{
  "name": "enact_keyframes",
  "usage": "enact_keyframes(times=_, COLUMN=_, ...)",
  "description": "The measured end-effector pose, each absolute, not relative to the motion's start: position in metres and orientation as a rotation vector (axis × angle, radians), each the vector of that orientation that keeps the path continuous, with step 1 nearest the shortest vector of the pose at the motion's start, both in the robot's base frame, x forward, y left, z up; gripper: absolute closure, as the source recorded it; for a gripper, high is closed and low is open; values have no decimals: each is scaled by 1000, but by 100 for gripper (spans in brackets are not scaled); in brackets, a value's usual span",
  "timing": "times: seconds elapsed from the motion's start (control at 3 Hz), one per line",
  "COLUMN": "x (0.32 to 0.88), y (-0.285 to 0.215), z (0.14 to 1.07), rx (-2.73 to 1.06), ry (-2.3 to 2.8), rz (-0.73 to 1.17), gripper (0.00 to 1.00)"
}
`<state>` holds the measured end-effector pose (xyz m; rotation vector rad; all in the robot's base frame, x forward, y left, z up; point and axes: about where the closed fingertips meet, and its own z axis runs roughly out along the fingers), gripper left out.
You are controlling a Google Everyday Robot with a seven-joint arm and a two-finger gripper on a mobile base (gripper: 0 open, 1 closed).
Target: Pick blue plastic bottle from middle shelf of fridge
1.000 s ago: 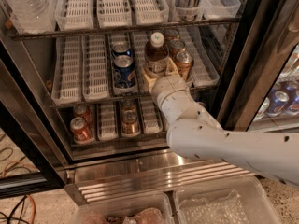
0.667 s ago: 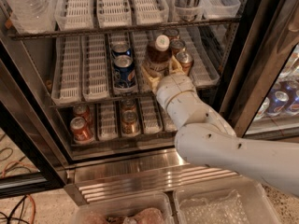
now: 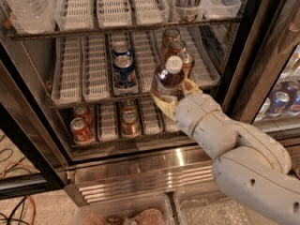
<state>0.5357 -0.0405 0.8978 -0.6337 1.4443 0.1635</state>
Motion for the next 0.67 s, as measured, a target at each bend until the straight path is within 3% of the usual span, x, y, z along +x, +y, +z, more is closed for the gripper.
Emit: enact_keyframes(times=0.67, x=495, y=-44, z=883, rx=-753, ry=1504, rz=234, gripper=100)
